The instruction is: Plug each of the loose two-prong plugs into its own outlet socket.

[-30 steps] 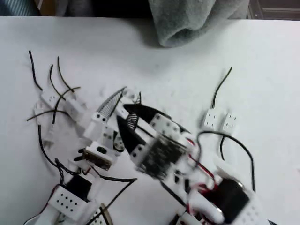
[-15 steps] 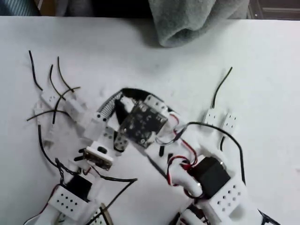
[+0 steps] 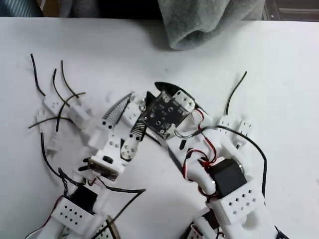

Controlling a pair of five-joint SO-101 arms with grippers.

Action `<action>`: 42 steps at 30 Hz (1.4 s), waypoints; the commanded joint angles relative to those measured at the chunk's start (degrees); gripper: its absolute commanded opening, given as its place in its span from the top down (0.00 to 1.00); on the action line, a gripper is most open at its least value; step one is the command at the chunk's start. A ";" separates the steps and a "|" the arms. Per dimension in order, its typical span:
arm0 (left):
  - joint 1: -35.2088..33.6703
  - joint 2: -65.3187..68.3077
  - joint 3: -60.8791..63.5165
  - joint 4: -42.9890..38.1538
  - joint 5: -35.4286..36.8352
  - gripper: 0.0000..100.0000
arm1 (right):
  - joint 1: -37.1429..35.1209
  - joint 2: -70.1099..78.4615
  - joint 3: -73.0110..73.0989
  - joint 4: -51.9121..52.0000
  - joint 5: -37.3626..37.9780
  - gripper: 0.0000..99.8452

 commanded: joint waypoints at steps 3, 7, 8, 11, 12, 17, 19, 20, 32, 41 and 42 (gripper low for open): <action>0.40 -0.57 -0.26 0.79 0.62 0.98 | -0.40 -1.19 -5.45 -0.66 1.23 0.92; 0.40 -0.57 -0.26 1.23 0.62 0.98 | -5.76 -2.15 -15.30 6.90 1.23 0.92; 0.40 -0.57 -0.26 1.23 0.62 0.98 | -7.96 -2.15 -17.23 9.45 1.23 0.92; 0.40 -0.57 -0.26 1.23 0.62 0.98 | -13.23 -1.98 -18.73 14.81 1.14 0.92; 0.40 -0.57 -0.26 1.23 0.62 0.98 | -14.37 -1.89 -17.93 15.60 1.14 0.92; 0.13 -0.75 -0.26 1.23 0.62 0.98 | -14.64 -1.98 -8.09 13.41 1.32 0.92; 0.13 -0.75 -0.26 1.23 0.62 0.98 | -12.79 -1.98 -3.78 10.51 1.49 0.92; 0.13 -0.75 -0.26 1.23 0.62 0.98 | -11.74 -1.98 -1.93 8.57 1.58 0.92; 0.22 -0.75 -0.26 1.23 0.62 0.98 | 4.00 0.75 6.86 -9.54 4.48 0.92; 0.13 -0.66 -0.26 1.23 0.62 0.98 | 7.16 9.71 6.07 -14.02 6.51 0.92; 0.13 -0.66 -0.26 1.23 0.62 0.98 | 7.34 9.71 5.54 -13.93 6.42 0.92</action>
